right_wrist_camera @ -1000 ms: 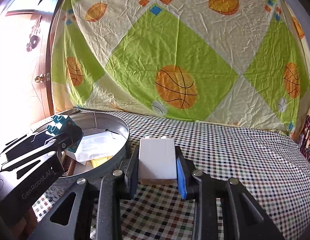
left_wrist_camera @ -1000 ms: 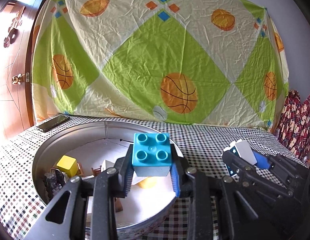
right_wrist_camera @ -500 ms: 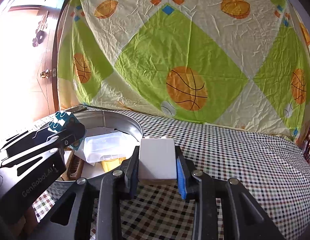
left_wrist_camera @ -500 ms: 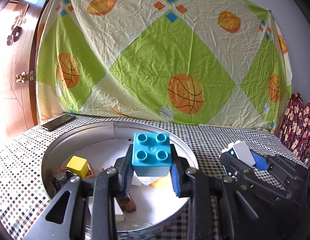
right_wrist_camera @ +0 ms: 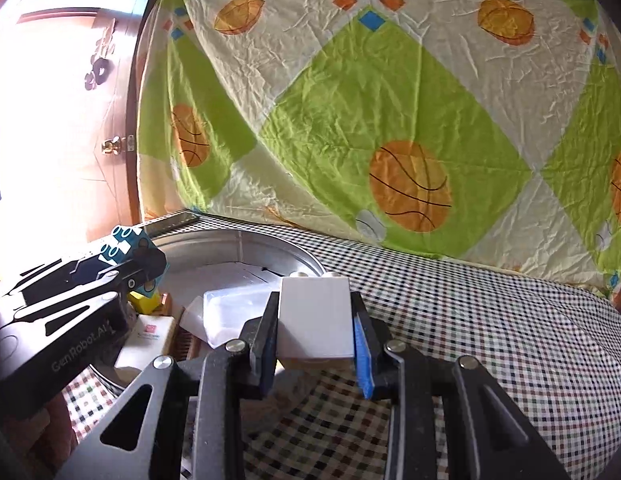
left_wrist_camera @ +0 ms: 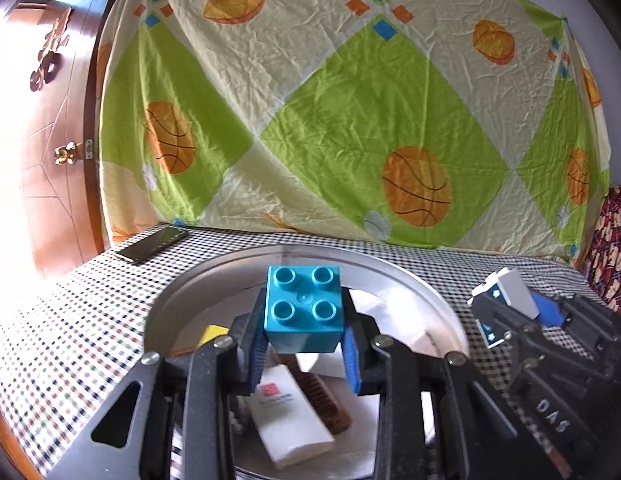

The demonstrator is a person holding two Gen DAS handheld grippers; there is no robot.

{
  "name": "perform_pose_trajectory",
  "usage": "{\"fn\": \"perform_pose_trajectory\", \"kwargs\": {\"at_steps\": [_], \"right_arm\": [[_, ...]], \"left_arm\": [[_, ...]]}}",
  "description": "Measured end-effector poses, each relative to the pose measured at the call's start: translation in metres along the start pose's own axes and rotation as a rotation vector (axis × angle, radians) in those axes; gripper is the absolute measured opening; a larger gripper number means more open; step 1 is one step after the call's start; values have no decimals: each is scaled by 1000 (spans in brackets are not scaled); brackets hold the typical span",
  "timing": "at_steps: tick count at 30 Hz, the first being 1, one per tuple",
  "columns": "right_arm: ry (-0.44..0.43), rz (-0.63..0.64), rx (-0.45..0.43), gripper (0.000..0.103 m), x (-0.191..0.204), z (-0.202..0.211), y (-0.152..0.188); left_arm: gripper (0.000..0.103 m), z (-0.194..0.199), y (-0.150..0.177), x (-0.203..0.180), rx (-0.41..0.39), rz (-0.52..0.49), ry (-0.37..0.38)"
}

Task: Organize rigid objects
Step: 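Carry the blue brick with the left tool while the right tool carries the white brick to the tin, then open the left tool to drop the blue brick while the right tool releases the white brick in the tin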

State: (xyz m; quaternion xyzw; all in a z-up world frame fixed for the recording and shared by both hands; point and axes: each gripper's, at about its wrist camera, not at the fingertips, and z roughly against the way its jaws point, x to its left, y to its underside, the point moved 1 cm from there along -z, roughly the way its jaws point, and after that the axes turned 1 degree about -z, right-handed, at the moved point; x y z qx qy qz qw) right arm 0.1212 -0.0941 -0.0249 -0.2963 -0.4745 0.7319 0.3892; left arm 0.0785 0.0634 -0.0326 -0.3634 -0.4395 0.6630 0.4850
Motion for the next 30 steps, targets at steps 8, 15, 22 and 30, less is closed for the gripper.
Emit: {"fn": "perform_pose_trajectory", "kwargs": {"at_steps": [8,15,22,30], "right_arm": [[-72,19,38,34,19,-23,-19],[-129,17,124,34,34,-51,-20],[-158,51,143,34,50,-61,-18],[-186,22,143,38,47,-62,-17]], "left_arm": [[30,-18,-7,21,68,-13,-27],[30,-38,-5,23,135,-57,-48],[32,-49,1,31,165,-66,-73],[65,-44,-1,35,140,-66,-127]]}}
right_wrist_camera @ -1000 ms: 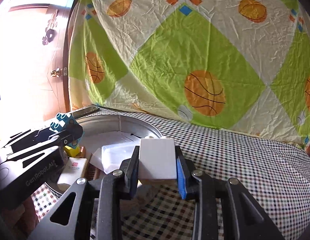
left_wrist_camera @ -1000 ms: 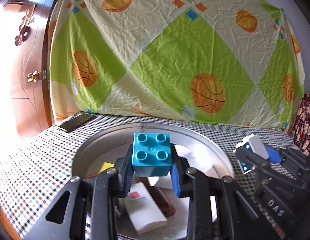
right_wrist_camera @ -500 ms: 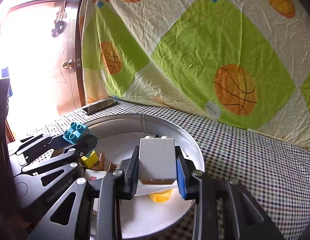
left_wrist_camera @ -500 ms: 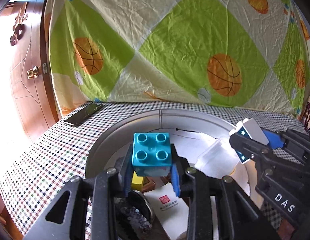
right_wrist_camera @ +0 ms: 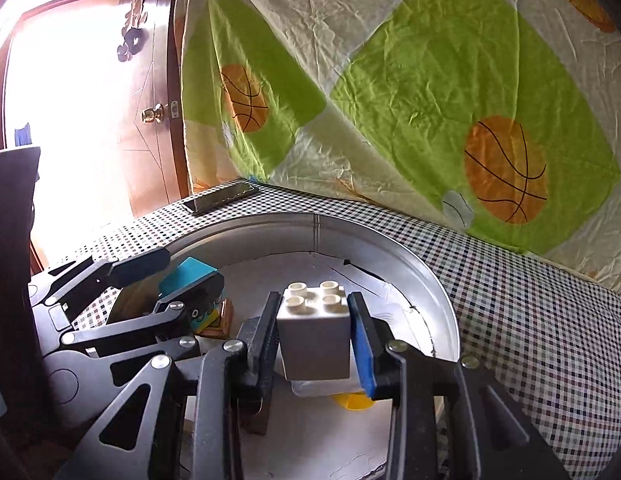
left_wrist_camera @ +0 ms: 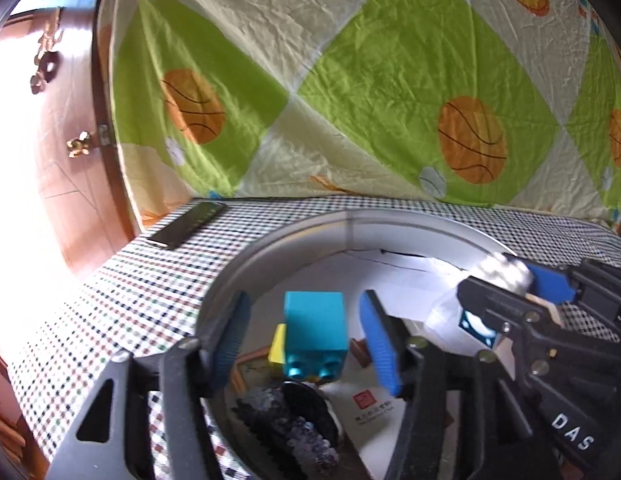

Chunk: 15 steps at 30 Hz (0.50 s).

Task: Organize rigid objects
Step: 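Open the left tool to drop the blue brick while the right tool releases the white brick in the tin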

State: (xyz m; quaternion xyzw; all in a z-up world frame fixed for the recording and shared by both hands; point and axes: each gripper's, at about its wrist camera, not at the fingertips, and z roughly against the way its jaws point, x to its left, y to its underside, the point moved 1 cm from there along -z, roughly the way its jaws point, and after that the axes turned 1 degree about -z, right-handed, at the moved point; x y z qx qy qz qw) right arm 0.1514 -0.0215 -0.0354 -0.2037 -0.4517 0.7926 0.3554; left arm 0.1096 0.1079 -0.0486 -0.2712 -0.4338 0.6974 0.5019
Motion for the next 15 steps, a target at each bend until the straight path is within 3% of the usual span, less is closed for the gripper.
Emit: {"fn": "perform_pose_trajectory", "kwargs": {"at_steps": [2,4,6,15], "right_arm": [[11,-11,-10,55,-4,2,-2],[-24,-52,-31,66,-11,9,-3],[-38,-81,-56,68,-16,17,-3],[23,-90,-100,77,-20,36,1]], "left_arm": [[73,0,0,8,7,33,8],[90,3,0,13,0,49,4],[97,7,1,13,-20,46,-4],[103,24,1,3,-34,20,-2]]}}
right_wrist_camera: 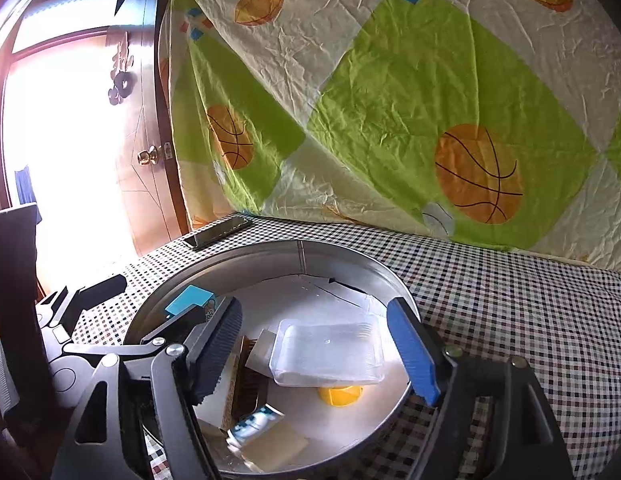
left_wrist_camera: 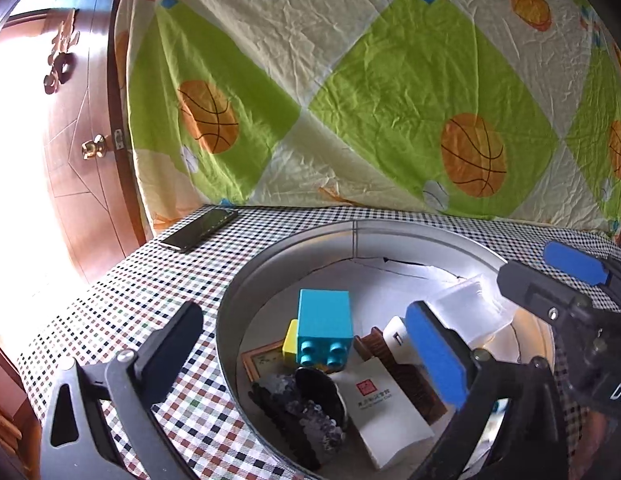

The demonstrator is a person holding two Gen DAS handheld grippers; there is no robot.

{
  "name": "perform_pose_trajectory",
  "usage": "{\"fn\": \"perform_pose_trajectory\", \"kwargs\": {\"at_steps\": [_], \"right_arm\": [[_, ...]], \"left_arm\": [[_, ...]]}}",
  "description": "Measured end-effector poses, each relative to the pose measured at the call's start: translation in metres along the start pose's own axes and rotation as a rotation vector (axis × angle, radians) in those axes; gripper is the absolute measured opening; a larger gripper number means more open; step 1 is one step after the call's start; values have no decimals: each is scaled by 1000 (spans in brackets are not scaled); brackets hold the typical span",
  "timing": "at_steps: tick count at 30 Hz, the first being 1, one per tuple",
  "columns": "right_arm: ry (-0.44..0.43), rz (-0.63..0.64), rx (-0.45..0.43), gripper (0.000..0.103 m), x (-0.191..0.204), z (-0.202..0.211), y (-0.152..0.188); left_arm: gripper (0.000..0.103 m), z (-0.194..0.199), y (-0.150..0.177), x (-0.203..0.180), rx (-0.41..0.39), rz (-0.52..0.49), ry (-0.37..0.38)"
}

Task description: Organize rigid objects

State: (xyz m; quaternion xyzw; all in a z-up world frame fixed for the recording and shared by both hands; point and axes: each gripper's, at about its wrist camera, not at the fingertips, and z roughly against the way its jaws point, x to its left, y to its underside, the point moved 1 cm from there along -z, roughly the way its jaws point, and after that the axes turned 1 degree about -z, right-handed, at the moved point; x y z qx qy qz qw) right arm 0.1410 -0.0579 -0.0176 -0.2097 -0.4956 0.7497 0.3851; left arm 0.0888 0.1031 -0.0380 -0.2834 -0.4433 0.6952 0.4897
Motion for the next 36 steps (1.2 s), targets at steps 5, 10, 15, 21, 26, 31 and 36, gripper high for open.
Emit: {"fn": "perform_pose_trajectory", "kwargs": {"at_steps": [5,10,15,21,26,31,36], "right_arm": [[98,11,-32,89,-2,16,-3],[104,30,-61,93,4,40,-5],[98,34,-83,94,8,57,-7],[96,36,-85,94,11,62,-7],[93,61,-78,94,17,61,-4],[88,81,-73,94,23,60,-1],[88,86,-64,94,23,58,1]], "left_arm": [[103,16,-3,5,-16,3,-17],[103,32,-5,16,-25,40,-4],[103,40,-9,24,-19,57,10],[103,46,-10,34,-18,80,4],[103,44,-9,38,-10,80,-10],[103,44,-7,37,-19,68,-34],[103,46,-7,36,-30,58,-37]]}}
